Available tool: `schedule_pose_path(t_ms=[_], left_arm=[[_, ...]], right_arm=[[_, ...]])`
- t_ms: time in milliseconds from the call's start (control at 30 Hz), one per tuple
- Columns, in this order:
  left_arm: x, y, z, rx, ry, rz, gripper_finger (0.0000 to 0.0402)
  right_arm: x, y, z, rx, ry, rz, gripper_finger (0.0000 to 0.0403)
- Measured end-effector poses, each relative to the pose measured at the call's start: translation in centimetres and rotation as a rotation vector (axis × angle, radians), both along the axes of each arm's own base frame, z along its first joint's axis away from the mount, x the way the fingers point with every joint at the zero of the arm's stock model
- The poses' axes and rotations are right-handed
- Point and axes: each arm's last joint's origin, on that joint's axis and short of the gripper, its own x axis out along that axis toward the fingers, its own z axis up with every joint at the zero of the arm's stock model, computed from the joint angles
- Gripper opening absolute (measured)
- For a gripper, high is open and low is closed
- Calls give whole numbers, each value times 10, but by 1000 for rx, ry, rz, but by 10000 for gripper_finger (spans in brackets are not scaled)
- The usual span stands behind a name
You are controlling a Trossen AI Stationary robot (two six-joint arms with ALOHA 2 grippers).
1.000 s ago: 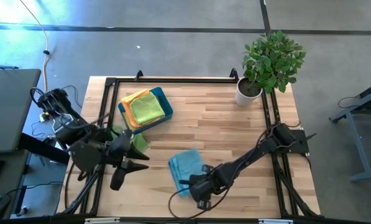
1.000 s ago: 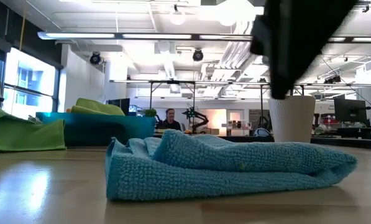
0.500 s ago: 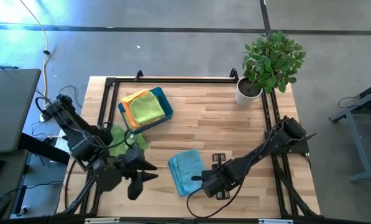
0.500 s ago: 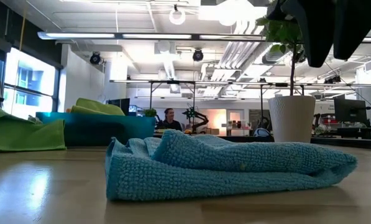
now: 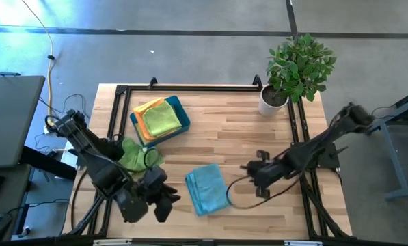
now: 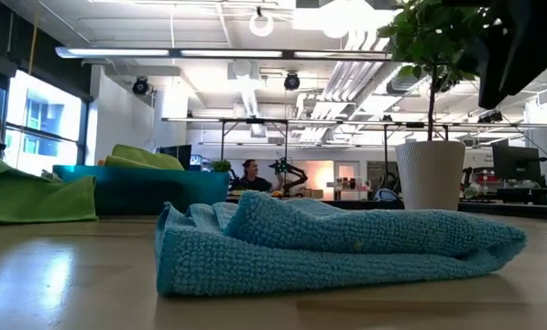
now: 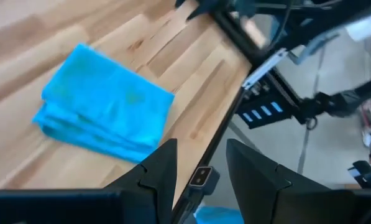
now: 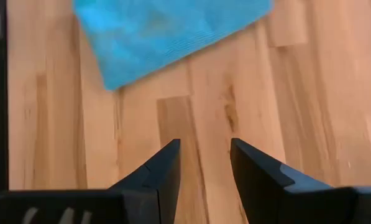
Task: Fold microfiber towels
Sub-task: Put the folded blue microfiber cloth into the bin
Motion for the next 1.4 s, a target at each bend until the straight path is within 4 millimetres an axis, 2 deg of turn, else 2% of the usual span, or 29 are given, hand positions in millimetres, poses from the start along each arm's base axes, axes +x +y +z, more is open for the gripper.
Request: schedule_pose_path(t_ms=[133, 267, 500, 667, 1133, 1300, 1400], left_arm=[[9, -7, -15, -38, 31, 58, 129], [19, -12, -31, -67, 57, 116, 129], [30, -14, -45, -107, 74, 188, 129], [34, -11, -47, -143, 61, 233, 129], [37, -12, -47, -236, 44, 285, 129], [42, -15, -57, -240, 65, 297, 129], [50, -20, -70, -269, 100, 309, 129]], right_arm=[[-30, -19, -16, 83, -110, -76, 133], [-53, -32, -29, 161, -207, -95, 133], [-78, -48, -39, 184, -343, -28, 133], [-93, -59, -45, 204, -393, -38, 133], [-112, -72, -78, 221, -432, -62, 133], [-114, -73, -86, 200, -418, -64, 133], [-115, -75, -90, 173, -412, -86, 133]])
